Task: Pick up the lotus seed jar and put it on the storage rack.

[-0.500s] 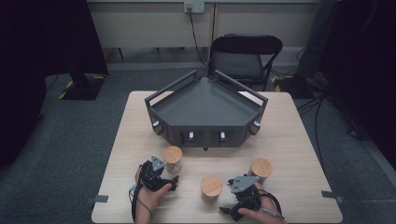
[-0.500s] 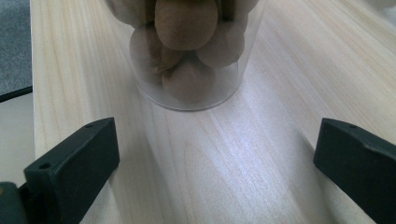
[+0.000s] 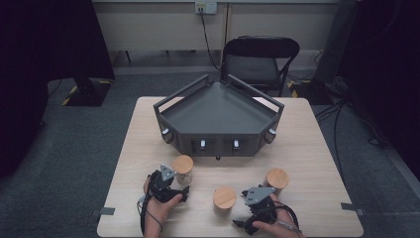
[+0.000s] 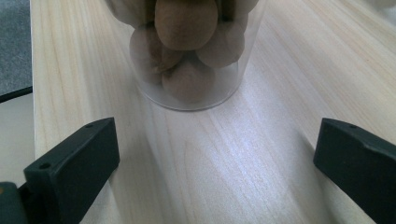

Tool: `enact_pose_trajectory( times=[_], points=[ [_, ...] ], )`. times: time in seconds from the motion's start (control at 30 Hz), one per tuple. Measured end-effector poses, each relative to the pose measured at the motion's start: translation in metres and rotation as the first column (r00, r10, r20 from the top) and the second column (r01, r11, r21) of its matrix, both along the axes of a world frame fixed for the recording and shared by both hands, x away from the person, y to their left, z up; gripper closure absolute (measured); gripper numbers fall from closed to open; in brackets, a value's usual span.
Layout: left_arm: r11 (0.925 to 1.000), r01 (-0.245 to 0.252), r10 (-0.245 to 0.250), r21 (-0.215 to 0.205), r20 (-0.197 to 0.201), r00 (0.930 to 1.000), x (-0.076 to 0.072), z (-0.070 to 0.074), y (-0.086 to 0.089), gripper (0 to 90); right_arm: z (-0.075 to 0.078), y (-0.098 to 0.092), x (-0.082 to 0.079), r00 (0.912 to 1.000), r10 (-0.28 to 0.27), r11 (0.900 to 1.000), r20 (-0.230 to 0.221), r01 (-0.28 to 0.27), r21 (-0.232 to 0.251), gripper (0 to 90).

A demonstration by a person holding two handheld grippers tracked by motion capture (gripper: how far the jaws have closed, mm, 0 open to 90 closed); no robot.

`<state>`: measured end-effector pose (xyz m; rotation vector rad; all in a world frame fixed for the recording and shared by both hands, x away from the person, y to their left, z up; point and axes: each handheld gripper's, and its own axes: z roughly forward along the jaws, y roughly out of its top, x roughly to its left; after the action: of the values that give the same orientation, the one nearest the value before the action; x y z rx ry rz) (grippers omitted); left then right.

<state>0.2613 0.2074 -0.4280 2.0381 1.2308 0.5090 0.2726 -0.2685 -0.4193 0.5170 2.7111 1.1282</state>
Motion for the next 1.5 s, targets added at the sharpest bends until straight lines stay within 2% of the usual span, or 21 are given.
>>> enact_pose_trajectory(
  times=[0.23,0.53,0.87,0.97,1.17,1.27,1.43,1.5],
  points=[
    [0.9992,-0.013,0.013,-0.038,-0.005,0.9999,0.002,0.0,0.001,1.1,0.0,0.0,0.0,1.0,0.0,1.0,0.0,0.0,0.0,0.0],
    [0.9973,-0.02,0.021,-0.07,0.009,0.9997,0.005,0.002,0.003,1.9,0.0,0.0,0.0,1.0,0.0,1.0,0.0,0.0,0.0,0.0],
    [0.9964,-0.027,0.029,-0.08,0.031,0.9991,0.01,0.001,0.0,3.4,0.0,0.0,0.0,1.0,0.0,1.0,0.0,0.0,0.0,0.0],
    [0.9953,-0.019,0.022,-0.095,0.033,0.9992,0.013,0.0,0.0,4.0,0.0,0.0,0.0,1.0,0.0,1.0,0.0,0.0,0.0,0.0],
    [0.9941,-0.005,0.01,-0.108,0.05,0.9987,0.015,-0.002,-0.001,10.1,0.0,0.0,0.0,1.0,0.0,1.0,0.0,0.0,0.0,0.0],
    [0.9956,0.006,0.0,-0.094,0.065,0.9979,0.015,-0.003,-0.004,14.6,0.0,0.0,0.0,1.0,0.0,1.0,0.0,0.0,0.0,0.0],
    [0.9942,0.016,-0.009,-0.106,0.066,0.9978,0.017,-0.005,-0.004,21.6,0.0,0.0,0.0,1.0,0.002,1.0,0.0,-0.002,0.0,0.0],
    [0.9953,0.016,-0.009,-0.095,0.07,0.9975,0.017,-0.005,-0.007,23.2,0.0,0.0,0.0,1.0,0.002,1.0,0.0,-0.002,0.0,0.0]
  ],
)
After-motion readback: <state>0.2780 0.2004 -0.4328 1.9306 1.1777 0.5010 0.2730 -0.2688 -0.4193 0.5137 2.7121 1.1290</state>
